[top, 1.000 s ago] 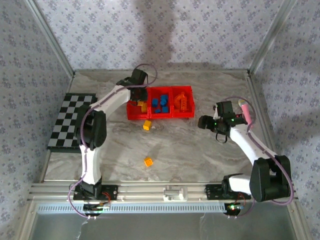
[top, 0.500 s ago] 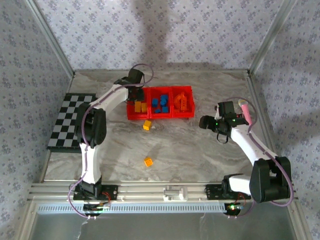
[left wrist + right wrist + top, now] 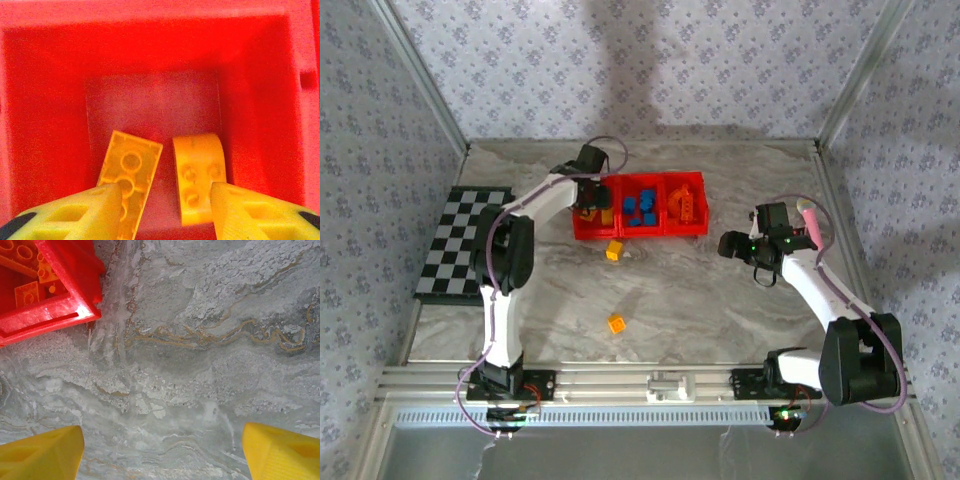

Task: Sort the legos into containers by color
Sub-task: Touch the container at the center of the table, then pick up the lego from the center of the table.

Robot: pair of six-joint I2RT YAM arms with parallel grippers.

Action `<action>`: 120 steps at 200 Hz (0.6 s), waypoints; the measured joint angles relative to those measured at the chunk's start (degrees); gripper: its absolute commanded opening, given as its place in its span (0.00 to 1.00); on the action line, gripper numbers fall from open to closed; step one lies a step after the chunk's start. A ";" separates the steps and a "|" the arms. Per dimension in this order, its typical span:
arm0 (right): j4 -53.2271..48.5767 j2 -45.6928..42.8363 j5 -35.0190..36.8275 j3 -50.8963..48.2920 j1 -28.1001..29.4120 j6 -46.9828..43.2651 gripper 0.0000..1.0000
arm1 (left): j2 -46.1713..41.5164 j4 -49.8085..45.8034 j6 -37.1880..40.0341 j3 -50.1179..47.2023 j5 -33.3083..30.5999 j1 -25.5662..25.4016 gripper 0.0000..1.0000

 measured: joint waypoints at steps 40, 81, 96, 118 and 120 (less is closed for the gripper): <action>0.22 0.13 -0.02 0.00 0.00 0.02 0.85 | -9.51 2.19 0.66 -9.62 0.28 -1.53 0.71; 0.44 1.11 -0.02 -0.04 0.04 0.04 0.85 | -17.62 3.28 0.66 -18.18 0.74 -4.28 0.80; 0.50 1.31 -0.02 -0.04 0.20 0.07 0.85 | -19.50 3.45 0.61 -20.92 0.76 -4.96 0.83; 0.94 1.42 -0.02 -0.04 0.57 0.07 0.85 | -22.69 3.45 0.24 -24.52 0.72 -5.44 0.86; 1.01 1.42 -0.02 -0.04 0.63 0.09 0.85 | -23.04 3.52 0.22 -24.83 0.74 -5.51 0.86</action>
